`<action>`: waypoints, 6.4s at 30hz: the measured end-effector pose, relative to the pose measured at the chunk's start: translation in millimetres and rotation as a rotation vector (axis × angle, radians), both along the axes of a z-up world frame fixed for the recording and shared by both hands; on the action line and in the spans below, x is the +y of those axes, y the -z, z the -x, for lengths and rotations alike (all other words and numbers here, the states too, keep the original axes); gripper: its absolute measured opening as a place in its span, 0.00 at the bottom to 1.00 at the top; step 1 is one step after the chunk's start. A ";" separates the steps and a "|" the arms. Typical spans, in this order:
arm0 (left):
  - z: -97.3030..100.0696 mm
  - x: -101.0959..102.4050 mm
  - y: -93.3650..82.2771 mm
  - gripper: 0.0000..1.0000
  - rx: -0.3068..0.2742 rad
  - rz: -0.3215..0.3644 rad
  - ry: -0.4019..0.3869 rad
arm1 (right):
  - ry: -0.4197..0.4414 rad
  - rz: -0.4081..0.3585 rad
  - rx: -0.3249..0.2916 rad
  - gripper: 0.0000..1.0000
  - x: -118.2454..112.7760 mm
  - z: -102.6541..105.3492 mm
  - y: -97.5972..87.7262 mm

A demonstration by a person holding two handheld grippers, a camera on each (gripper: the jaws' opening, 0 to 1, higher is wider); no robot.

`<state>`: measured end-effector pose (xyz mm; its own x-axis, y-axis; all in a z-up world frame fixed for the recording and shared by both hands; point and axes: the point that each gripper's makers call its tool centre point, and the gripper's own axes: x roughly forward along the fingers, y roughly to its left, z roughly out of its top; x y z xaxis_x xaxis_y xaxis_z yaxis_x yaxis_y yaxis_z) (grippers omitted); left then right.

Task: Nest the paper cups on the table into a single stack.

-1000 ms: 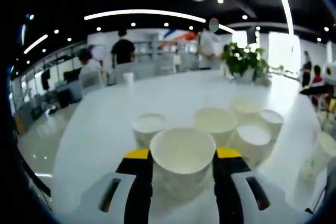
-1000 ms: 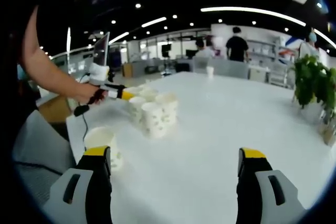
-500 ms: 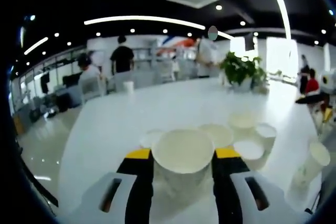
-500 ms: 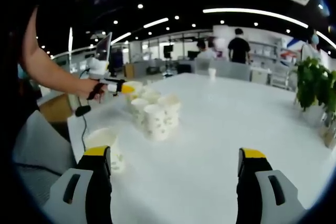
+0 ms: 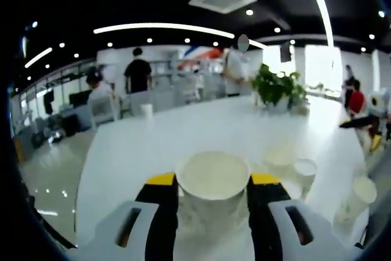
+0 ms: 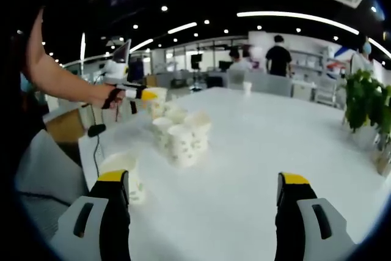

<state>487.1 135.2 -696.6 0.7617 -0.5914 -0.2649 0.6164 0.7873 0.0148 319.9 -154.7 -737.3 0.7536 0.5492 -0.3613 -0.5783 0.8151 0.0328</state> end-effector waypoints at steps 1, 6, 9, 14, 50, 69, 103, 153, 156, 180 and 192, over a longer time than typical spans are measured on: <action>-1.6 1.3 -4.3 0.42 -0.003 0.007 -0.003 | -0.001 0.000 -0.001 1.00 0.8 -0.1 -0.4; -4.7 3.7 -14.1 0.42 -0.015 0.012 -0.002 | -0.005 -0.003 -0.004 1.00 2.6 -2.3 -1.5; -5.5 4.6 -16.6 0.42 -0.020 0.010 -0.001 | -0.007 -0.005 -0.008 1.00 3.6 -4.1 -3.0; -5.1 4.7 -16.0 0.42 -0.021 0.001 0.003 | -0.012 -0.006 -0.012 1.00 4.3 -6.8 -4.9; 29.5 -39.7 -43.5 0.40 -0.073 0.033 0.122 | -0.048 0.001 -0.015 1.00 4.5 -8.0 -11.5; 56.1 -73.6 -62.8 0.39 -0.094 0.079 0.178 | -0.058 0.009 0.002 1.00 4.6 -0.6 -8.3; 111.7 -119.9 -93.3 0.39 -0.116 0.138 0.290 | -0.068 0.002 -0.021 1.00 7.7 -1.1 -13.1; 195.2 -166.5 -94.9 0.38 -0.055 0.224 0.641 | -0.064 -0.006 -0.039 1.00 10.6 12.2 -14.4; 195.9 -167.0 -94.8 0.38 -0.054 0.225 0.643 | -0.063 -0.006 -0.037 1.00 9.6 12.6 -13.9; 198.5 -169.4 -67.7 0.37 -0.071 0.218 0.657 | -0.061 0.002 -0.019 1.00 6.4 14.7 -9.1; 194.0 -169.6 -48.2 0.37 -0.072 0.213 0.638 | -0.052 0.005 -0.011 1.00 4.0 16.8 -6.0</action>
<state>293.2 -34.4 -648.4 0.2570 -0.9649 -0.0542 0.9649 0.2594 -0.0418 303.1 -150.7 -731.2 0.7279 0.5861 -0.3558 -0.6203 0.7840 0.0226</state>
